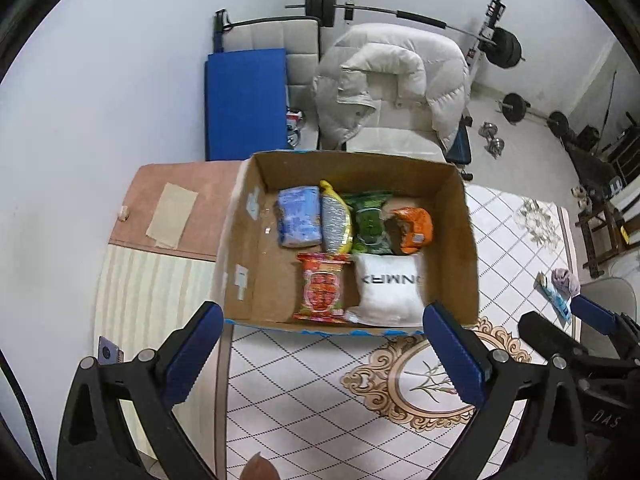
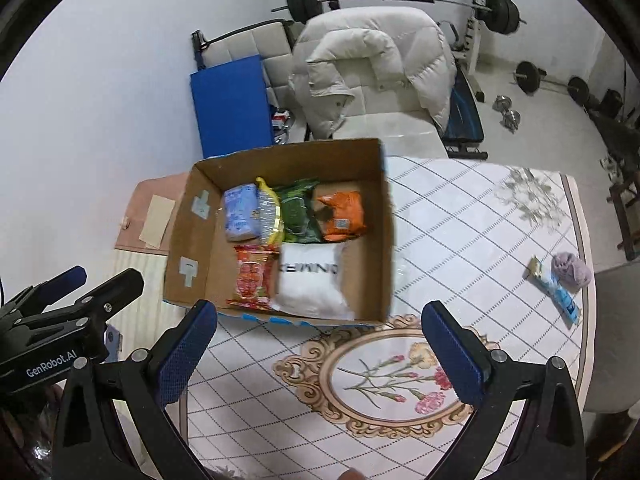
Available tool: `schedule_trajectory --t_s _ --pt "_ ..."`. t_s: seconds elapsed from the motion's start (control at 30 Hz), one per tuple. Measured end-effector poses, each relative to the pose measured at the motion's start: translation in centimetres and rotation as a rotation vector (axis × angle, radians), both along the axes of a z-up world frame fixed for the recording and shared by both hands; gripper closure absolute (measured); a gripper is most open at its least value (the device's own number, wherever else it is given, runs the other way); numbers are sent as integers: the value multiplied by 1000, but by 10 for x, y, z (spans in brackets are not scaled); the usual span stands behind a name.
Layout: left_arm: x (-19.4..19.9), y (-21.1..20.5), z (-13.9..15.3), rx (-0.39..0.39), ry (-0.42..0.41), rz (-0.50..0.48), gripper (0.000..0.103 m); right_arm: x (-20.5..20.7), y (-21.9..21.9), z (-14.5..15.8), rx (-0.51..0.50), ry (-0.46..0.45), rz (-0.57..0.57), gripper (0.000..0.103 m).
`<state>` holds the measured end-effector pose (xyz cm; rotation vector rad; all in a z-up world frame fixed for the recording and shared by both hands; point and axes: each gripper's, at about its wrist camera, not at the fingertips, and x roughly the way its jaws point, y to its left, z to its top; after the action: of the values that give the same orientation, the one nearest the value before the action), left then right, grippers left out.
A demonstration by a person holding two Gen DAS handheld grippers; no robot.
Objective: Organize soft objects
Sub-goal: 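Withdraw both tools from the box, then grasp the blue-gold tube with the left gripper while the right grasps the lilac cloth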
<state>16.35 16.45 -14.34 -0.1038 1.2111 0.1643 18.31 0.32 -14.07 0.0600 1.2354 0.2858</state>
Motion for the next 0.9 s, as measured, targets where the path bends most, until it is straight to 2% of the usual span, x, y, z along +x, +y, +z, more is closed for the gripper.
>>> schedule_trajectory --t_s 0.1,0.27,0.4,0.53,0.63,0.67,0.7,0.73,0.77,0.8,0.83,0.9 --pt "11 -37 -8 13 15 -46 1 5 -44 -10 -12 14 -34 0" --pt "34 -122 -39 47 43 -118 1 23 -158 -50 -127 71 -143 0" --pt "52 -187 -76 29 114 -174 1 48 -253 -103 -270 143 -197 0" --pt "69 -242 -109 59 167 -215 1 72 -311 -156 -343 236 -177 0" --pt "83 -276 -136 42 225 -220 1 82 -334 -194 -377 291 -148 4" --pt "87 -282 -144 33 244 -219 1 84 -341 -206 -368 316 -154 6" --pt "90 -288 -151 28 260 -219 1 87 -346 -218 -346 345 -165 13" --pt "93 -294 -157 23 276 -218 1 89 -351 -232 -310 377 -186 24" --pt "97 -302 -166 13 301 -215 1 90 -356 -240 -271 399 -205 31" --pt "100 -306 -171 8 315 -214 1 90 -361 -246 -222 420 -227 44" --pt "102 -310 -174 4 326 -211 1 88 -364 -252 -159 442 -250 52" --pt "107 -318 -183 -1 352 -206 1 83 -362 -258 -22 486 -265 54"
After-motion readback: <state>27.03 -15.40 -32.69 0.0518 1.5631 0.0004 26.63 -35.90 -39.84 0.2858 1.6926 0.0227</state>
